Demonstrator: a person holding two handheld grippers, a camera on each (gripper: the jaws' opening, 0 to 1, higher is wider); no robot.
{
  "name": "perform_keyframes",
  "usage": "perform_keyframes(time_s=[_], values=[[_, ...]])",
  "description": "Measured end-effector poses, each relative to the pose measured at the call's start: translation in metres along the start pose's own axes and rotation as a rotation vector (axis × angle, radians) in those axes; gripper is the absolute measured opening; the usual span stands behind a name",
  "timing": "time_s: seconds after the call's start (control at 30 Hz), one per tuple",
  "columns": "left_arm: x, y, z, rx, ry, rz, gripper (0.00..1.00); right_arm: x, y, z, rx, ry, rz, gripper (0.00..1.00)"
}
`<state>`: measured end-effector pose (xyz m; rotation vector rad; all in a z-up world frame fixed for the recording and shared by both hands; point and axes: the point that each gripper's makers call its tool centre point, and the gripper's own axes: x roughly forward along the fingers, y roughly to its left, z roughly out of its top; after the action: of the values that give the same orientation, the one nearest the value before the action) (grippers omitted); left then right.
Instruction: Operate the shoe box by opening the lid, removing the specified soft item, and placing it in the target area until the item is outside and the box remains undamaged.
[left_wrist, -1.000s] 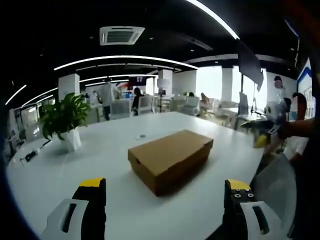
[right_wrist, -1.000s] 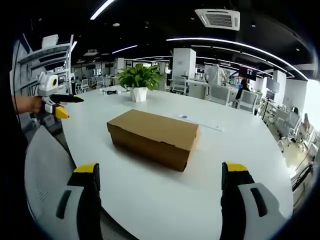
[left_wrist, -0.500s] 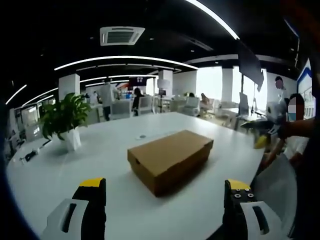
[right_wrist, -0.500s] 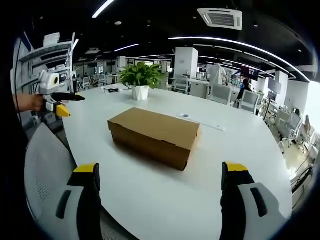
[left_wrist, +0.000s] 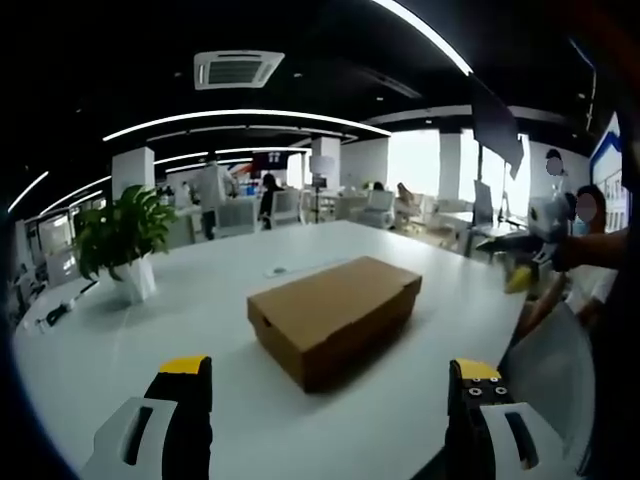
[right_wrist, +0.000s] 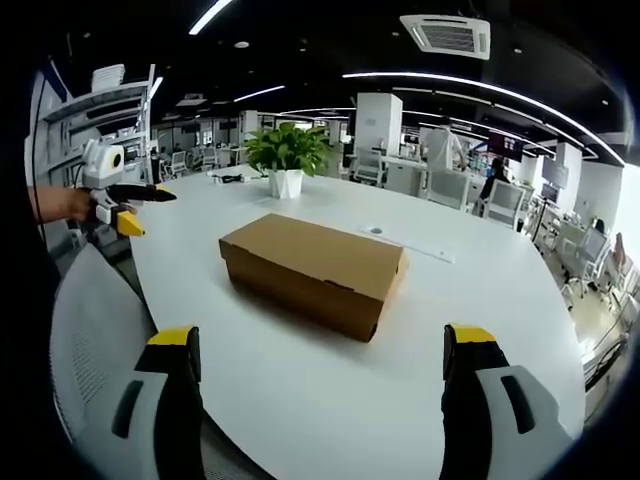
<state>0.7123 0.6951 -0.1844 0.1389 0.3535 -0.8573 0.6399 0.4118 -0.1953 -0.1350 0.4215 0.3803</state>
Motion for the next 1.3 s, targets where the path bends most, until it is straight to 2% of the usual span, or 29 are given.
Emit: perform_keyframes(time_s=[0.43,0.6,0.8,1.3], values=[[0.011,-0.003,-0.002,0.004,0.010,-0.005,0.98,0.006,-0.003,-0.003,-0.013,0.014,0.038,0.96],[0.016,0.004,-0.009,0.006,0.016,-0.009,0.98,0.010,-0.006,-0.002,-0.010,0.012,0.050,0.96],[0.021,0.001,-0.004,0.012,0.018,-0.005,0.97,0.016,-0.011,-0.002,-0.016,0.014,0.068,0.96],[0.031,0.000,-0.005,0.015,0.043,0.032,0.92,0.043,-0.020,0.003,-0.045,0.025,0.154,0.96]])
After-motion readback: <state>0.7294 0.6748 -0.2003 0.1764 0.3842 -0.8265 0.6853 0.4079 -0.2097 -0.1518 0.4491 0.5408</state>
